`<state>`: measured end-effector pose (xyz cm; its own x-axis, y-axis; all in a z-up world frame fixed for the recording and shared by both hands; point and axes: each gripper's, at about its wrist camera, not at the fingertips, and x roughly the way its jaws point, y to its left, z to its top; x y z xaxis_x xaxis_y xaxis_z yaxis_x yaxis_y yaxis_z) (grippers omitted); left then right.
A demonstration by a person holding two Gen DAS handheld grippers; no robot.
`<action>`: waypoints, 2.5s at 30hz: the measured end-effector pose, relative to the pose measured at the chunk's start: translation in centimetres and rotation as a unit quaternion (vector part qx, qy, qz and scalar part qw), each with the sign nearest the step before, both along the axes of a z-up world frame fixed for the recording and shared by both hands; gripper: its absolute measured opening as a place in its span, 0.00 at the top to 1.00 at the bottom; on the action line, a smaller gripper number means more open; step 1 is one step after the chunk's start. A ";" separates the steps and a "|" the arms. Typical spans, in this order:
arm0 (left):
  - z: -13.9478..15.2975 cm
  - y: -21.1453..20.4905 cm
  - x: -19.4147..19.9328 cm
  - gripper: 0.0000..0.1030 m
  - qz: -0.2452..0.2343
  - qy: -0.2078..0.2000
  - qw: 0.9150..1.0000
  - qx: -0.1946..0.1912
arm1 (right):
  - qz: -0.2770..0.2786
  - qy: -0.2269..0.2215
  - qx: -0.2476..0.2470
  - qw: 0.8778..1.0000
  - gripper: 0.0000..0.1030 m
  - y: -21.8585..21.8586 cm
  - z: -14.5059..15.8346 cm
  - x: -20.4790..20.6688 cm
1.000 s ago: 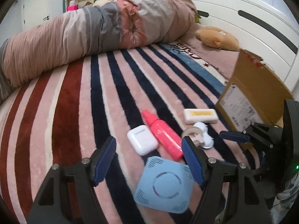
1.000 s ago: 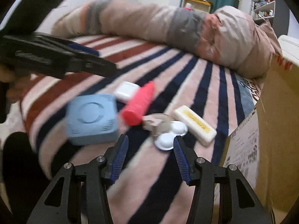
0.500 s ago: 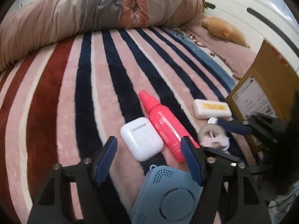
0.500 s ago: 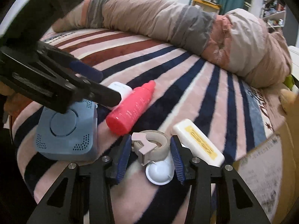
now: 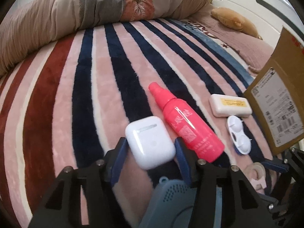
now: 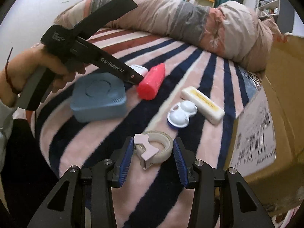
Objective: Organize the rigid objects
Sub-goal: 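Grasp the tape roll with the right gripper while the left grasps the white AirPods case, then place the tape roll in the box with the right gripper while the left places the AirPods case in, then grasp the white contact-lens case with the right gripper while the left grasps the pink spray bottle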
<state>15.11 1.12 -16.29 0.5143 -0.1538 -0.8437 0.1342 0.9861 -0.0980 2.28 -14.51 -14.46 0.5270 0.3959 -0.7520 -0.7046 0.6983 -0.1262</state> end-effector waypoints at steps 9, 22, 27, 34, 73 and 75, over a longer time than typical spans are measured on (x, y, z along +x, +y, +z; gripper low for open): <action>0.5 1.6 -0.1 0.61 0.019 -0.012 1.000 0.019 | -0.017 0.017 0.021 0.999 0.50 -1.2 -0.6 -0.3; 1.1 1.3 -1.0 0.61 0.013 -0.032 0.999 0.024 | 0.012 -0.025 0.067 0.997 0.62 -0.2 1.8 -1.4; 2.8 1.1 -2.3 0.61 0.006 -0.048 0.999 0.025 | 0.051 -0.099 0.121 0.986 0.62 -2.8 11.8 -3.8; 5.6 -0.2 -3.6 0.61 -0.006 -0.075 0.997 0.027 | -0.103 -0.126 0.068 0.984 0.62 -12.0 17.7 1.1; 20.7 -13.6 -4.7 0.25 -0.134 -0.148 0.980 -0.012 | -0.074 -0.078 0.092 0.990 0.08 -16.4 14.6 1.9; 20.1 -10.6 -5.7 0.25 -0.099 -0.156 0.983 0.008 | -0.047 -0.084 0.117 0.988 0.14 -14.7 15.7 0.7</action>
